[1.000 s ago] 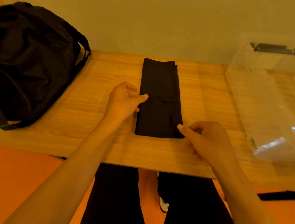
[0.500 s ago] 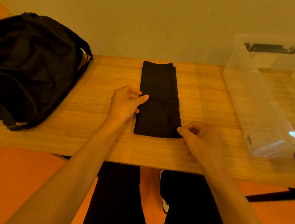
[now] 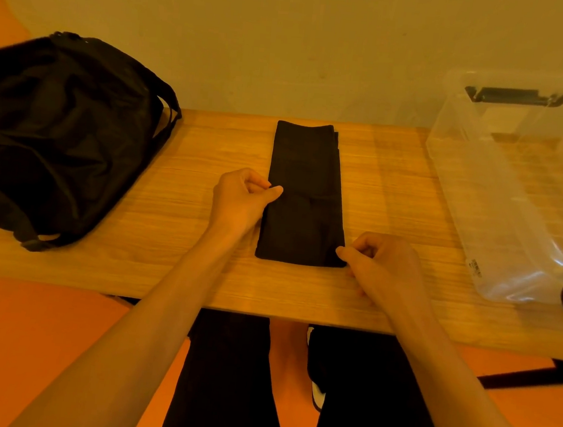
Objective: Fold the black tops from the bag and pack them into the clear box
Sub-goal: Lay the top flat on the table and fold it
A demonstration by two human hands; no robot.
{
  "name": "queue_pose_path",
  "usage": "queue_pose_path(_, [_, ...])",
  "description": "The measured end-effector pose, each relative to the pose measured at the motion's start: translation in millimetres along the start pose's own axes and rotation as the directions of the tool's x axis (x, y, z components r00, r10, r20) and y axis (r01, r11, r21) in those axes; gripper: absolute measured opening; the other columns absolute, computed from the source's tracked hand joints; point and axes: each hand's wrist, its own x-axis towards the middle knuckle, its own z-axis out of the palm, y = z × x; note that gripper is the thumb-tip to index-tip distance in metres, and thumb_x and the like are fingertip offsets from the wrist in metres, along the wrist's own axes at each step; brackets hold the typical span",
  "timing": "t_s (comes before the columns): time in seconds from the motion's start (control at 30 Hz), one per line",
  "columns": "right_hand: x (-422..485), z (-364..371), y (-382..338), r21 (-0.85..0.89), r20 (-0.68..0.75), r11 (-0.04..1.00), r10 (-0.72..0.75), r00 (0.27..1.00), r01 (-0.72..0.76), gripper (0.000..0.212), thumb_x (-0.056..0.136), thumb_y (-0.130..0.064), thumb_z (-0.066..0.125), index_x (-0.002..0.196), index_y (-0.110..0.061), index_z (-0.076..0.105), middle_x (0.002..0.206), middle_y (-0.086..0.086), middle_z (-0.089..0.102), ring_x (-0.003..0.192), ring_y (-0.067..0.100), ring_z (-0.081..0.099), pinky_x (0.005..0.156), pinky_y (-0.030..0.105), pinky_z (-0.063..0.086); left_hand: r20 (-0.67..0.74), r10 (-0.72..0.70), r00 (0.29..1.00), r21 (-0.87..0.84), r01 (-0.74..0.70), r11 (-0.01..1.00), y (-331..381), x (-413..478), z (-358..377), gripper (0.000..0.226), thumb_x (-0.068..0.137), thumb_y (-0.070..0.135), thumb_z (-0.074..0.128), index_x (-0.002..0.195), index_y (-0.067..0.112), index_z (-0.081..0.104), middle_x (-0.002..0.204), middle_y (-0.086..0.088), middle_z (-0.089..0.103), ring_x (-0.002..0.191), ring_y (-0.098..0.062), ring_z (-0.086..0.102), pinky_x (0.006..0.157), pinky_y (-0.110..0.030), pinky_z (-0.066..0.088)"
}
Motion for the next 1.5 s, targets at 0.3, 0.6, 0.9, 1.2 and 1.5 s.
queue_pose_path(0.3, [27.3, 5.0, -24.1, -0.535, -0.111, 0.745, -0.53, 0.841, 0.399, 0.038, 0.104, -0.035, 0.047, 0.137, -0.019, 0.056, 0.139, 0.002, 0.057, 0.13, 0.02, 0.05, 0.102, 0.035, 0.044, 0.065, 0.586, 0.807, 0.551, -0.519, 0.653, 2.4, -37.2, -6.9, 0.035, 0.102, 0.045, 0.05, 0.12, 0.019, 0.065, 0.123, 0.003, 0.054, 0.109, -0.011, 0.052, 0.084, -0.022, 0.046])
queue_pose_path(0.6, [60.9, 18.5, -4.4, -0.629, 0.167, 0.655, -0.411, 0.896, 0.418, 0.059, 0.105, -0.048, 0.014, 0.16, -0.028, 0.009, 0.168, -0.007, 0.006, 0.155, 0.013, 0.0, 0.126, 0.04, 0.001, 0.506, 0.278, 0.816, 0.703, -0.578, 0.414, -26.7, -29.3, -9.3, 0.078, 0.097, 0.07, 0.017, 0.161, 0.032, -0.007, 0.168, 0.008, -0.017, 0.154, -0.012, -0.017, 0.127, -0.039, -0.004])
queue_pose_path(0.9, [61.9, 23.0, 3.0, -0.606, 0.113, 0.679, -0.441, 0.89, 0.414, 0.059, 0.103, -0.05, 0.008, 0.16, -0.031, 0.009, 0.167, -0.011, 0.007, 0.154, 0.007, 0.0, 0.125, 0.035, 0.003, 0.464, 0.346, 0.815, 0.69, -0.578, 0.436, -32.8, -29.1, -5.7, 0.088, 0.09, 0.078, 0.014, 0.162, 0.031, -0.004, 0.17, 0.008, -0.013, 0.155, -0.011, -0.014, 0.127, -0.039, -0.003])
queue_pose_path(1.2, [52.5, 11.6, 3.5, -0.231, 0.002, 0.849, -0.487, 0.873, 0.475, 0.057, 0.105, -0.054, 0.013, 0.158, -0.034, 0.017, 0.166, -0.011, 0.017, 0.152, 0.003, 0.008, 0.126, 0.036, 0.011, 0.414, 0.513, 0.752, 0.534, -0.657, 0.531, -30.1, -34.4, -14.1, 0.089, 0.09, 0.081, 0.003, 0.163, 0.031, 0.002, 0.169, 0.004, -0.019, 0.154, -0.016, -0.022, 0.126, -0.041, -0.008])
queue_pose_path(1.5, [45.4, 20.4, 5.8, -0.592, 0.285, 0.539, -0.555, 0.781, 0.599, 0.086, 0.087, -0.068, -0.022, 0.159, -0.024, -0.003, 0.166, -0.005, -0.01, 0.152, 0.008, -0.019, 0.127, 0.038, -0.004, 0.528, 0.412, 0.743, 0.599, -0.669, 0.44, -33.0, -42.4, -11.0, 0.103, 0.082, 0.084, -0.014, 0.163, 0.023, 0.003, 0.17, 0.004, -0.007, 0.154, -0.009, -0.017, 0.128, -0.039, -0.004])
